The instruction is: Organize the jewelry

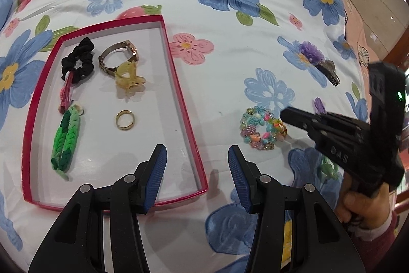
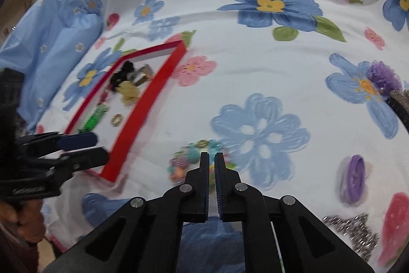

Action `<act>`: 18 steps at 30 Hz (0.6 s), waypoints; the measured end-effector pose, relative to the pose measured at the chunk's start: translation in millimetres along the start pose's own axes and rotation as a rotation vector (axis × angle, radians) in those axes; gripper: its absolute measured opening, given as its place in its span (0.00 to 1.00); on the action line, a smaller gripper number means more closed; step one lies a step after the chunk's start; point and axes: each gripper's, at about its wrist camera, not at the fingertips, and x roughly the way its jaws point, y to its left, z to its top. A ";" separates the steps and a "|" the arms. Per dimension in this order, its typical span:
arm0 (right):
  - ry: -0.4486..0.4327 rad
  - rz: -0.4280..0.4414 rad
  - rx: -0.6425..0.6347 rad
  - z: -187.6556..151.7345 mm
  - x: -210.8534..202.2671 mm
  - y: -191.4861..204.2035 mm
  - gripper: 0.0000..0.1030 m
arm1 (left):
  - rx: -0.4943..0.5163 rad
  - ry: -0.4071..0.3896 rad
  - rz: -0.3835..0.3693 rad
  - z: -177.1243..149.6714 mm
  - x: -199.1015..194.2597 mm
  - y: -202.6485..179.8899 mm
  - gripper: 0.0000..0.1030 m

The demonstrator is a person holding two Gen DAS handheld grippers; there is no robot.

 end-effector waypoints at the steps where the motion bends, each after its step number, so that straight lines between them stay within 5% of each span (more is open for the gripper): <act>1: 0.006 0.008 0.004 1.9 2.1 -2.8 0.07 | 0.001 0.002 -0.001 0.3 0.7 0.1 0.47; 6: 0.077 0.006 -0.062 13.1 20.8 -1.3 0.08 | -0.005 0.008 -0.007 2.4 5.3 1.3 0.47; 9: 0.121 -0.015 -0.116 15.3 34.7 3.5 0.26 | -0.009 0.017 -0.010 2.8 10.3 2.0 0.47; 12: 0.164 -0.023 -0.161 14.7 48.5 6.7 0.29 | -0.014 0.028 -0.014 3.4 15.3 3.3 0.47; 17: 0.143 -0.022 -0.157 20.8 52.8 5.5 0.28 | -0.022 0.045 -0.016 4.5 23.7 4.7 0.47; 18: 0.137 -0.007 -0.140 22.2 51.9 3.0 0.20 | -0.022 0.047 -0.017 4.9 24.7 4.7 0.47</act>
